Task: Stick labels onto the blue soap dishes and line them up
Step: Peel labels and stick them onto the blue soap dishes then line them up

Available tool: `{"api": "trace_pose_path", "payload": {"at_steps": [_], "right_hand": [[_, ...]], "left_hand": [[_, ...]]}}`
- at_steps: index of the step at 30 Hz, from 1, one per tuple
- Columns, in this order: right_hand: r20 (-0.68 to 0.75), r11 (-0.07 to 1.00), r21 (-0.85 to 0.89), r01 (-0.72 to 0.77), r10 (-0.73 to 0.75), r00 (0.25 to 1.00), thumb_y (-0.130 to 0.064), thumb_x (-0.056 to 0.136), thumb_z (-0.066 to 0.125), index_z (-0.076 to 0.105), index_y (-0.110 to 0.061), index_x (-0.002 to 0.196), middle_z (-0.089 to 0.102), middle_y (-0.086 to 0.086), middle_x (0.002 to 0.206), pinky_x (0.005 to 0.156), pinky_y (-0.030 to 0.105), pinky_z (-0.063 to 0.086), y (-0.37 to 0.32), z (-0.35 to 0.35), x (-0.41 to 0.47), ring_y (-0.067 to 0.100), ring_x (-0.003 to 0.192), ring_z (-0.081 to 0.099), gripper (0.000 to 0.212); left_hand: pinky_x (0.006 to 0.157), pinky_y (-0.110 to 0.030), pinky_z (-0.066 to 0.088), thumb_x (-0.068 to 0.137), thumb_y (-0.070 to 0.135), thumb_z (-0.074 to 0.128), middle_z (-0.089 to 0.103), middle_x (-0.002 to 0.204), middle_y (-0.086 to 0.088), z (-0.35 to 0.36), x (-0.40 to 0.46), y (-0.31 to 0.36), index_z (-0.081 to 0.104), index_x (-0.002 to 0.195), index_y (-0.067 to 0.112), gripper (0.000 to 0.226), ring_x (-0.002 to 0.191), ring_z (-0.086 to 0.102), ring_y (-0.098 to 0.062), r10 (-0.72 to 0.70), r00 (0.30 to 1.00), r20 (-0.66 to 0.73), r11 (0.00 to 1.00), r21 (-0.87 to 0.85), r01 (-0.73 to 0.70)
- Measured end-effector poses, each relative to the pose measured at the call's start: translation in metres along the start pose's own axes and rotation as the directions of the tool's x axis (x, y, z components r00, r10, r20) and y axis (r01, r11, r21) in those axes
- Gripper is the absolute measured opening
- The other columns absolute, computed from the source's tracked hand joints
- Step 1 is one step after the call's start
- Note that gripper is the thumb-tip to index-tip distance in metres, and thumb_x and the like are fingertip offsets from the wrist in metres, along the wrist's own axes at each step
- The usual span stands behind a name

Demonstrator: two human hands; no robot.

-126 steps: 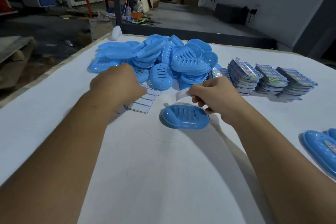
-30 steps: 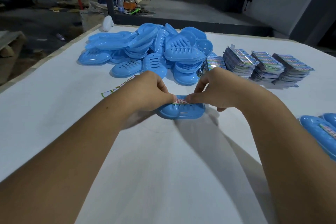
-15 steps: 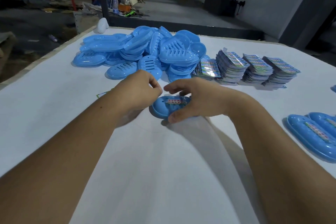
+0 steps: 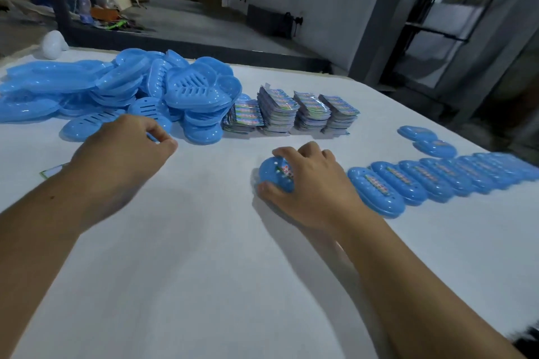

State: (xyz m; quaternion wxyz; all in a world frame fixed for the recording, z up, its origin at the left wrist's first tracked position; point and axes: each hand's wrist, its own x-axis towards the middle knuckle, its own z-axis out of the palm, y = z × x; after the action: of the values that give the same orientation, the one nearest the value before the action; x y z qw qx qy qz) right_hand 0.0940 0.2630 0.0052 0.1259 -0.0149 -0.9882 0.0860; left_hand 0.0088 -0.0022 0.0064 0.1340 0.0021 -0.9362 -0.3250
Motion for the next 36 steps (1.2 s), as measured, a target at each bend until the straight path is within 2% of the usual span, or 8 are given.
{"api": "trace_pose_path", "payload": {"at_steps": [5, 11, 18, 21, 26, 28, 31, 36], "right_hand": [[-0.005, 0.987, -0.122, -0.104, 0.105, 0.995, -0.071, 0.089, 0.041, 0.045, -0.039, 0.143, 0.053, 0.000, 0.129, 0.100, 0.042, 0.036, 0.038, -0.007, -0.032, 0.029, 0.116, 0.043, 0.062], [-0.016, 0.978, -0.146, -0.146, 0.146, 0.989, -0.075, 0.090, 0.038, 0.036, -0.043, 0.149, 0.033, 0.000, 0.158, 0.119, 0.047, 0.014, 0.067, -0.009, -0.048, 0.032, 0.144, 0.022, 0.067], [0.045, 0.984, -0.093, -0.150, 0.155, 0.987, -0.071, 0.093, 0.038, 0.030, -0.043, 0.153, 0.035, -0.002, 0.160, 0.118, 0.045, 0.017, 0.100, -0.012, -0.038, 0.027, 0.146, 0.024, 0.067], [0.049, 0.980, -0.080, -0.180, 0.184, 0.982, -0.065, 0.096, 0.038, 0.030, -0.041, 0.154, 0.035, -0.001, 0.161, 0.120, 0.047, 0.018, 0.111, -0.014, -0.032, 0.028, 0.148, 0.024, 0.064], [0.063, 0.976, -0.081, -0.202, 0.207, 0.976, -0.058, 0.098, 0.037, 0.033, -0.040, 0.153, 0.035, -0.001, 0.162, 0.122, 0.049, 0.019, 0.112, -0.018, -0.026, 0.028, 0.149, 0.024, 0.059], [0.014, 0.984, -0.042, -0.176, 0.177, 0.984, -0.054, 0.098, 0.041, 0.044, -0.039, 0.147, 0.040, -0.004, 0.157, 0.120, 0.046, 0.022, 0.101, -0.018, -0.020, 0.027, 0.145, 0.030, 0.052], [-0.042, 0.998, 0.043, -0.054, 0.056, 0.998, -0.034, 0.102, 0.047, 0.062, -0.033, 0.132, 0.056, -0.005, 0.142, 0.110, 0.041, 0.036, 0.072, -0.016, 0.002, 0.027, 0.130, 0.048, 0.034], [0.012, 0.973, 0.207, 0.101, -0.105, 0.994, -0.019, 0.097, 0.053, 0.073, -0.026, 0.111, 0.074, -0.008, 0.107, 0.089, 0.035, 0.052, 0.005, -0.003, 0.054, 0.018, 0.100, 0.067, 0.026]], "left_hand": [[0.067, -0.043, 0.060, 0.066, 0.069, 0.056, 0.065, 0.061, 0.015, 0.006, -0.003, -0.005, 0.063, 0.088, 0.054, 0.027, 0.060, 0.067, -0.019, 0.082, 0.995, -0.056, 0.996, -0.010, -0.083], [0.064, -0.047, 0.061, 0.071, 0.074, 0.057, 0.063, 0.060, 0.030, 0.031, 0.015, -0.033, 0.062, 0.091, 0.051, 0.030, 0.054, 0.066, -0.017, 0.147, 0.977, -0.151, 0.989, 0.039, -0.143], [0.043, -0.039, 0.058, 0.074, 0.092, 0.040, 0.060, 0.057, 0.025, 0.047, 0.039, -0.079, 0.066, 0.100, 0.048, 0.058, 0.039, 0.052, -0.009, 0.198, 0.958, -0.206, 0.980, 0.047, -0.192], [0.045, -0.041, 0.058, 0.077, 0.088, 0.043, 0.060, 0.058, 0.026, 0.041, 0.030, -0.072, 0.066, 0.101, 0.046, 0.053, 0.041, 0.052, -0.011, 0.233, 0.947, -0.219, 0.972, 0.074, -0.222], [0.055, -0.038, 0.056, 0.079, 0.066, 0.056, 0.061, 0.064, 0.031, 0.015, -0.009, -0.006, 0.061, 0.089, 0.046, 0.023, 0.051, 0.057, -0.011, 0.254, 0.948, -0.192, 0.966, 0.098, -0.239], [0.058, -0.035, 0.051, 0.079, 0.058, 0.061, 0.060, 0.053, 0.017, 0.009, -0.017, 0.009, 0.061, 0.080, 0.039, 0.019, 0.056, 0.058, -0.013, 0.246, 0.957, -0.152, 0.969, 0.072, -0.238], [0.060, -0.033, 0.044, 0.085, 0.044, 0.068, 0.060, 0.055, 0.014, 0.007, -0.018, 0.015, 0.062, 0.074, 0.030, 0.019, 0.062, 0.057, -0.013, 0.217, 0.972, -0.089, 0.976, 0.037, -0.215], [0.073, -0.037, 0.050, 0.087, 0.042, 0.066, 0.065, 0.067, 0.011, 0.012, -0.013, 0.016, 0.061, 0.075, 0.030, 0.018, 0.076, 0.063, -0.024, 0.165, 0.986, 0.001, 0.984, 0.072, -0.165]]}}
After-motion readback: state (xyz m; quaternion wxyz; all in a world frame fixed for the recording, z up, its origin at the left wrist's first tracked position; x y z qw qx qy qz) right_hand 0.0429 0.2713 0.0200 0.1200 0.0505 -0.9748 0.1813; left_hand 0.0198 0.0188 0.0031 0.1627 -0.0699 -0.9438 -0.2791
